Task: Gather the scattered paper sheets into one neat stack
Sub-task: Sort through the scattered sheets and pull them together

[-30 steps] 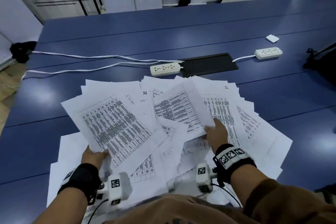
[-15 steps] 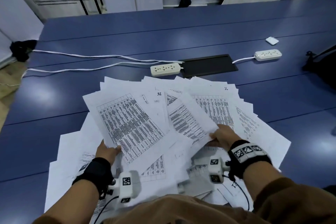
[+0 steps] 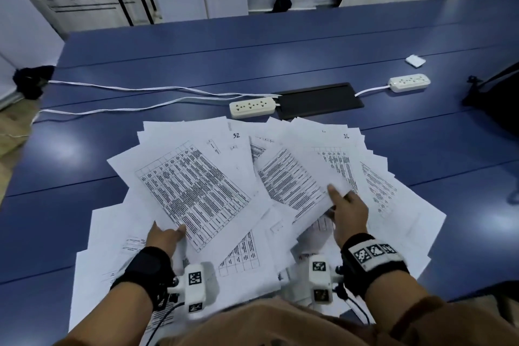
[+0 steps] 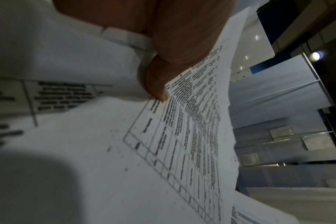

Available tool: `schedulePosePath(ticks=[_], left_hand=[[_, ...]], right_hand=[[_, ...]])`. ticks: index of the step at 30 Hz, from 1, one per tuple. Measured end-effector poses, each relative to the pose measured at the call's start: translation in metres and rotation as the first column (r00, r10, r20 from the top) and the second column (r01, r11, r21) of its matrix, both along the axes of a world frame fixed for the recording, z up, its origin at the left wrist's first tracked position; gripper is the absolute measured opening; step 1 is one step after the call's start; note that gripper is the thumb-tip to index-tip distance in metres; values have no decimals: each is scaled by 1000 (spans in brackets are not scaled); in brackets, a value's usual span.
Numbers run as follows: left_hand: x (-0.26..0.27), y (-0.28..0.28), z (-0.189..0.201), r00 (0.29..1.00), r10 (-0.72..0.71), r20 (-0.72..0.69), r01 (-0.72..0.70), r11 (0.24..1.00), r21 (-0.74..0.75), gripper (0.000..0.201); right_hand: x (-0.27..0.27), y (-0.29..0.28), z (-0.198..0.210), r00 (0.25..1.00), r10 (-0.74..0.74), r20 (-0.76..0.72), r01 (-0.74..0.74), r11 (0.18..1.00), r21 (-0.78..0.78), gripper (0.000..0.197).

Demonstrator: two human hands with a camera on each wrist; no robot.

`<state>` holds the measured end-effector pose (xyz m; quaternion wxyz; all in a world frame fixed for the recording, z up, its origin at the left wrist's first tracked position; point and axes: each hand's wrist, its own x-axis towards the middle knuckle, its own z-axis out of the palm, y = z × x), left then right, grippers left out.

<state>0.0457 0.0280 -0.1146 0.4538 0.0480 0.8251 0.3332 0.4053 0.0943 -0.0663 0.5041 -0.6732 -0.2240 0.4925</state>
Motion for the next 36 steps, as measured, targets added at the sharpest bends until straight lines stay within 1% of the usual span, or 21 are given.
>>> schedulePosePath(ticks=[2,4,5,6,8,10,11,13,16,17,19,21,22,23,25,27,28,30,32,34,36], left_hand=[[6,-4,9,998,-60,19,59,997,40,79],[11,-4,17,994,-83,70,80,996,45,102],[14,-3,22,993,-54,105,50,998,44,99],[15,-4,23,993,-90,72,86,995,52,87],[17,-6,30,984,-175,-40,178,981,78,72],[16,-6,31,974,-225,-37,227,972,63,74],[18,-6,32,968,-250,-20,251,966,69,73],[23,-4,33,950,-310,-42,312,949,43,64],[35,4,32,907,-422,-18,422,904,68,51],[40,7,31,884,-468,-14,468,881,68,50],[53,12,33,833,-552,-32,553,832,52,48],[67,18,34,800,-599,-36,600,797,71,51],[75,20,36,791,-611,-27,611,787,89,56],[82,21,38,783,-621,-31,621,777,105,63],[92,21,38,763,-645,-45,645,753,132,71],[92,22,35,754,-650,-98,657,742,135,67],[87,23,34,772,-618,-147,634,765,112,59],[66,26,33,867,-436,-243,469,878,98,46],[38,25,33,906,-240,-347,266,964,28,56],[18,19,35,903,-119,-412,90,992,-89,71],[14,13,37,922,-18,-387,-16,996,-84,80]], right_hand=[[3,8,8,987,32,-158,-26,999,43,21],[-4,7,7,961,167,-222,-178,983,-32,34],[-9,3,3,949,224,-223,-250,963,-98,33],[-15,-1,-2,947,255,-197,-288,944,-162,23],[-21,-5,-12,966,237,-103,-256,937,-238,6],[-18,2,-18,967,237,96,-204,942,-267,11],[-14,8,-16,945,259,198,-201,941,-272,14],[-6,20,-6,892,342,295,-261,923,-282,13],[0,32,14,749,565,347,-443,816,-371,12],[-1,37,16,722,602,342,-470,788,-398,19],[-5,40,16,753,627,200,-535,760,-369,37],[-10,34,16,816,578,13,-537,766,-354,87],[-16,28,19,812,581,-45,-560,756,-340,102],[-22,23,19,795,603,-66,-591,745,-311,102],[-23,13,9,778,627,-40,-614,745,-260,76],[-18,8,-6,792,607,68,-572,776,-265,58],[-15,7,-11,807,582,96,-545,798,-257,53],[-6,9,-14,836,540,99,-505,826,-249,49],[5,12,-13,873,480,90,-447,859,-249,43],[15,15,-15,897,436,68,-406,875,-265,37],[20,16,-20,920,391,24,-371,890,-263,37]])
